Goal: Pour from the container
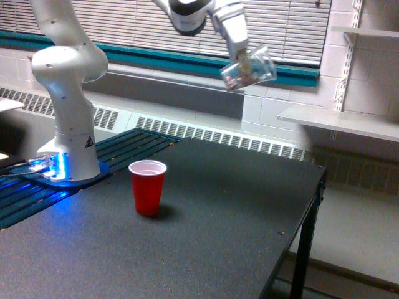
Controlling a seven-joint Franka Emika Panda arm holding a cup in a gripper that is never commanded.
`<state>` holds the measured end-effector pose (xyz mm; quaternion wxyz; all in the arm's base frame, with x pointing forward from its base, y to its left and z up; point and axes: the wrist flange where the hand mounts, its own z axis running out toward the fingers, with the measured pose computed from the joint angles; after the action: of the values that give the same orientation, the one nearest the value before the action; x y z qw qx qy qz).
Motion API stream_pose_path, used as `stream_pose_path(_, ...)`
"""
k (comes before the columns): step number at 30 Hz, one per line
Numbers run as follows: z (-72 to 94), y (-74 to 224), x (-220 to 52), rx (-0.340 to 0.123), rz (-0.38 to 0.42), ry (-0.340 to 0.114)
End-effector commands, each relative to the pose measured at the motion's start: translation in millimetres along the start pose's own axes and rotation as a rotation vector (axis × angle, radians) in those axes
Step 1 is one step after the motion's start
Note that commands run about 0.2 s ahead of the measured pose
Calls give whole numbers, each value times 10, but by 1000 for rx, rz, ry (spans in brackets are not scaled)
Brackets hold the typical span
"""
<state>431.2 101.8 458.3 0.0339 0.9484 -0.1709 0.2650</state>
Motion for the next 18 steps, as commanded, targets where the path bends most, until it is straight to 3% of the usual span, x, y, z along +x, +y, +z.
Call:
stream_pose_path(1, 44, 179, -250, -32, 32, -24)
stream_pose_path(18, 120, 648, -778, -100, 116, -90)
